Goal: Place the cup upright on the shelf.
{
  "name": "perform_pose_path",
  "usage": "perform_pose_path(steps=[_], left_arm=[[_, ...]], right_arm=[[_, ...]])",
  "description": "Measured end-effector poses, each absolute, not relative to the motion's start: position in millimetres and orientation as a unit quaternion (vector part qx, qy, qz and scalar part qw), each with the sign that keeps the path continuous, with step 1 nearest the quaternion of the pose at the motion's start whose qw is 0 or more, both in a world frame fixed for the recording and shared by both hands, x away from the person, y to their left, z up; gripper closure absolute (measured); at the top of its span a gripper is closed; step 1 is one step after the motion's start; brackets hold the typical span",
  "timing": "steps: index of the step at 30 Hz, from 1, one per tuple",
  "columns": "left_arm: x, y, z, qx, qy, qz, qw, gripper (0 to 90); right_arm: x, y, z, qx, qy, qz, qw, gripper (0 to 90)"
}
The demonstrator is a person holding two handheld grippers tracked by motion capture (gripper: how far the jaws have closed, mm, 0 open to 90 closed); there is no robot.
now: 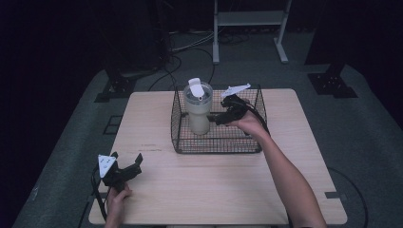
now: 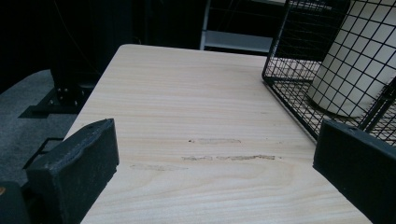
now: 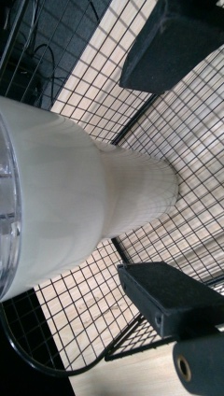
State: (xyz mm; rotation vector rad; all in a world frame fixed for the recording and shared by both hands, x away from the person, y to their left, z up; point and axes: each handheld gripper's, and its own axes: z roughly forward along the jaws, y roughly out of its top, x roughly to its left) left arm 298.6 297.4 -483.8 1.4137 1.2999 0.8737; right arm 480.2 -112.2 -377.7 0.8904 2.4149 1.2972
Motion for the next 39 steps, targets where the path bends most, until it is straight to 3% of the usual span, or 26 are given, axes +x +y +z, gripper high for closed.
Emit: perform_pose_path(steps=[39], left_arm=[[299, 296, -484, 0.586, 0.532, 0.363, 0.492, 0.0]], right_arm=[[425, -160, -344, 0.284, 0.825, 0.467, 0.147, 8.8]])
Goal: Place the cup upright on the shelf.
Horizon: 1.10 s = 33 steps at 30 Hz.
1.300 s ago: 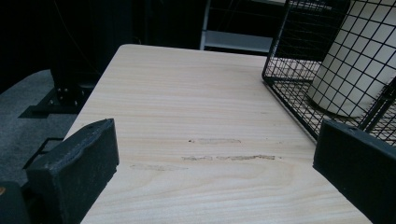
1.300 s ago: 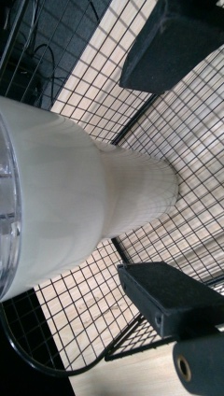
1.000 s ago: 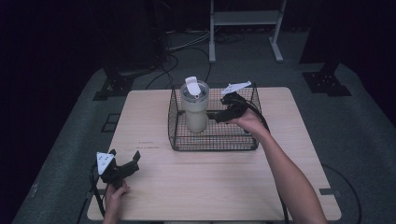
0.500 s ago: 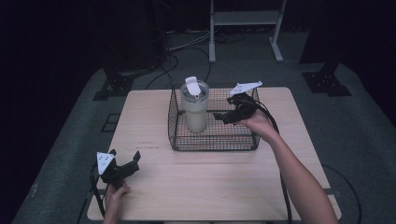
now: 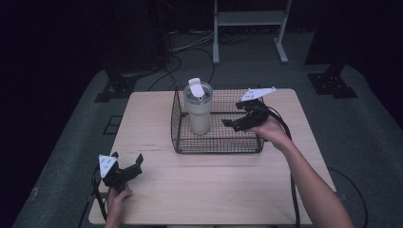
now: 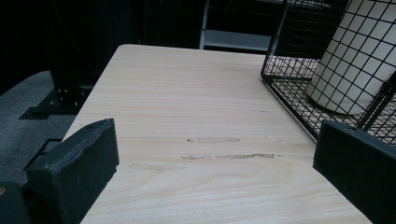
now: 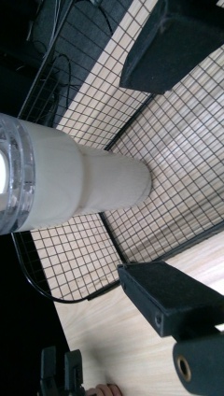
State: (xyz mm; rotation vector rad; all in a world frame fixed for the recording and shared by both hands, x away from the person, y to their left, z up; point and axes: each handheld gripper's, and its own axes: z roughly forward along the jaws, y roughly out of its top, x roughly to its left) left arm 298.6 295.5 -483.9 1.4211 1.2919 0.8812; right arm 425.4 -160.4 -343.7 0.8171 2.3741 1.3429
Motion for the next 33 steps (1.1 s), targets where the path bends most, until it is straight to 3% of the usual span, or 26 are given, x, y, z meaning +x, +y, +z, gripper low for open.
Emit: perform_pose_path(steps=[33], left_arm=[[298, 295, -484, 0.588, 0.532, 0.363, 0.490, 0.0]], right_arm=[[376, -195, -365, 0.271, 0.831, 0.467, 0.130, 8.8]])
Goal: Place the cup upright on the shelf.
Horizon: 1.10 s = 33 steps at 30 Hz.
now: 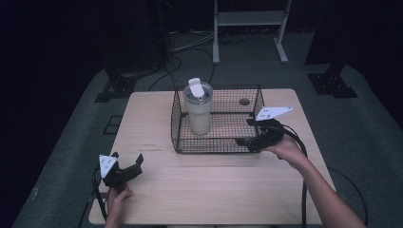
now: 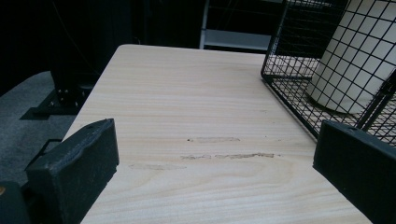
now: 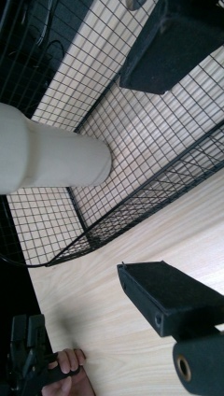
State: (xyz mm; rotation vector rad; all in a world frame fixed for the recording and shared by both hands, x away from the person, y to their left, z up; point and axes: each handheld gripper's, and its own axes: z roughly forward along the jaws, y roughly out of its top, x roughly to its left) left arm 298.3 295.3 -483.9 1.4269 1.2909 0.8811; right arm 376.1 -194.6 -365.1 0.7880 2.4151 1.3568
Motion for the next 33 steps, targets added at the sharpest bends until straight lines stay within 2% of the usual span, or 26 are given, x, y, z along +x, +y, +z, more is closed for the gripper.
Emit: perform_pose_path(steps=[33], left_arm=[[298, 295, -484, 0.588, 0.531, 0.364, 0.490, 0.0]], right_arm=[[341, -212, -401, 0.269, 0.830, 0.476, 0.108, 8.8]])
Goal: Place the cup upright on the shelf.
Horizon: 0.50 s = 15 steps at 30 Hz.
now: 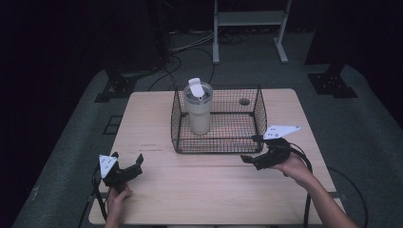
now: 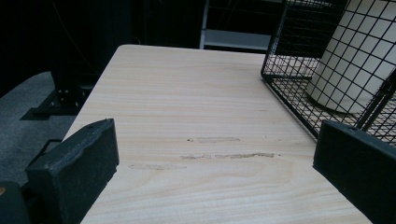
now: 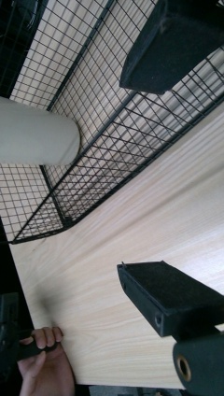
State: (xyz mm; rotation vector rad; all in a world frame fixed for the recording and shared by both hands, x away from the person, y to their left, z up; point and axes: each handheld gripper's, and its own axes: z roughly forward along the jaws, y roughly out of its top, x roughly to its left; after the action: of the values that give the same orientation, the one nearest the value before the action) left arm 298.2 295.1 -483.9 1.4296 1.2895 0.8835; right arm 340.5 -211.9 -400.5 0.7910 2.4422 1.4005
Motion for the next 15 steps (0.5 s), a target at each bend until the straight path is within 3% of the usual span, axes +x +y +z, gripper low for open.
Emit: perform_pose_path(steps=[15], left_arm=[[298, 295, -484, 0.588, 0.531, 0.363, 0.490, 0.0]], right_arm=[[328, -223, -419, 0.282, 0.827, 0.475, 0.102, 8.8]])
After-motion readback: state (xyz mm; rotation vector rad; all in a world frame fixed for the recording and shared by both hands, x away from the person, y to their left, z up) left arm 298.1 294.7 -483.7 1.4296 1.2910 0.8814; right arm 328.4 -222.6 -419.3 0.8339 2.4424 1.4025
